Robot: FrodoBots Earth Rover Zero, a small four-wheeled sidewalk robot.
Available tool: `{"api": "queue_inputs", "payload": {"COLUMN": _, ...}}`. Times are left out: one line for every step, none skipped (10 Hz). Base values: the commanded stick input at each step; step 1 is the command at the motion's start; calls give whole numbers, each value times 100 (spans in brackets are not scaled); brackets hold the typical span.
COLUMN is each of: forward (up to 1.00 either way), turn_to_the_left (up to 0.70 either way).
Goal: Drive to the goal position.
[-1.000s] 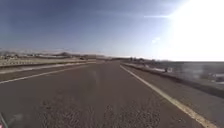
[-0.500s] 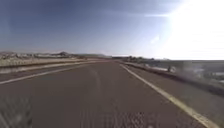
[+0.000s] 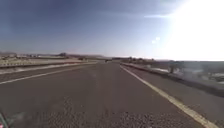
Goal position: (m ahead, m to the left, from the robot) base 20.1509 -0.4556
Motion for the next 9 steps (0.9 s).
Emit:
{"api": "queue_inputs", "payload": {"forward": 70, "turn_to_the_left": 0}}
{"api": "queue_inputs", "payload": {"forward": 70, "turn_to_the_left": 0}}
{"api": "queue_inputs", "payload": {"forward": 70, "turn_to_the_left": 0}}
{"api": "queue_inputs", "payload": {"forward": 70, "turn_to_the_left": 0}}
{"api": "queue_inputs", "payload": {"forward": 70, "turn_to_the_left": 0}}
{"api": "queue_inputs", "payload": {"forward": 70, "turn_to_the_left": 0}}
{"api": "queue_inputs", "payload": {"forward": 70, "turn_to_the_left": 0}}
{"api": "queue_inputs", "payload": {"forward": 70, "turn_to_the_left": 0}}
{"api": "queue_inputs", "payload": {"forward": 70, "turn_to_the_left": 0}}
